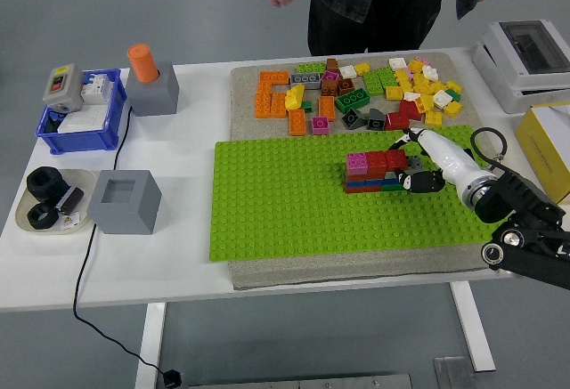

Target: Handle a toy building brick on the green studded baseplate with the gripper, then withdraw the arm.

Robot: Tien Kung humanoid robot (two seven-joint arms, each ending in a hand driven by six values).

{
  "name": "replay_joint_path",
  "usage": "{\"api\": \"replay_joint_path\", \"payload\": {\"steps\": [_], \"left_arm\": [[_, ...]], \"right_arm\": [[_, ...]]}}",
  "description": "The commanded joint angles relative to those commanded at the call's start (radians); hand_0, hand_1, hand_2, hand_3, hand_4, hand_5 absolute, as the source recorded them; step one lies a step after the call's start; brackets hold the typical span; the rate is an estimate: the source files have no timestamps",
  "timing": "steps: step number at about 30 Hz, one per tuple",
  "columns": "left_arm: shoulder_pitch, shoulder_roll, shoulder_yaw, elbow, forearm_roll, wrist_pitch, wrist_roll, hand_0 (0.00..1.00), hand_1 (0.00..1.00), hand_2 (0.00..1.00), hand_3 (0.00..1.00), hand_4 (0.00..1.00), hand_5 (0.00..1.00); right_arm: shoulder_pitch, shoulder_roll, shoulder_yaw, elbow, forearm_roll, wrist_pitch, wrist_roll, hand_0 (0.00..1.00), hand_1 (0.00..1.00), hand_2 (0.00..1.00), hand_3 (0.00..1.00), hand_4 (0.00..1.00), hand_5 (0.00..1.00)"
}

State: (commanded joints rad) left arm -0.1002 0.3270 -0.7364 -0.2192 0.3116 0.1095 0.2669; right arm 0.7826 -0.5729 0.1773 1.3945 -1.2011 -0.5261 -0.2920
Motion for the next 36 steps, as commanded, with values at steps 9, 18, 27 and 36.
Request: {"api": "replay_joint_path", "payload": {"steps": [9,18,27,36], "left_arm": [[-0.003,0.001,0.013,0.002,-0.006,-0.023,0.000,0.768,0.716,0.688,0.802,0.817,0.540],[-0.005,0.000,0.038,0.005,-0.028,-0.072,-0.002,0.768,0.718,0.686,0.792,0.812,0.538],[-0.005,0.000,0.045,0.006,-0.031,-0.095,0.003,0.768,0.718,0.682,0.789,0.810,0.537],[-0.003,-0.002,0.040,0.005,-0.022,-0.105,0.012,0.769,0.718,0.682,0.786,0.802,0.531]], "right_arm": [[0.001,0.000,0.001,-0.001,0.004,0.002,0.001,0.809,0.958,0.980,0.724,0.615,0.043],[0.002,0.000,0.000,-0.002,0.010,0.009,0.001,0.815,0.966,0.986,0.764,0.661,0.036],[0.004,-0.002,0.000,0.001,0.013,0.015,0.003,0.816,0.969,0.987,0.773,0.673,0.035],[0.001,-0.029,0.038,0.034,-0.019,0.025,-0.004,0.820,0.971,0.992,0.802,0.747,0.061]]}}
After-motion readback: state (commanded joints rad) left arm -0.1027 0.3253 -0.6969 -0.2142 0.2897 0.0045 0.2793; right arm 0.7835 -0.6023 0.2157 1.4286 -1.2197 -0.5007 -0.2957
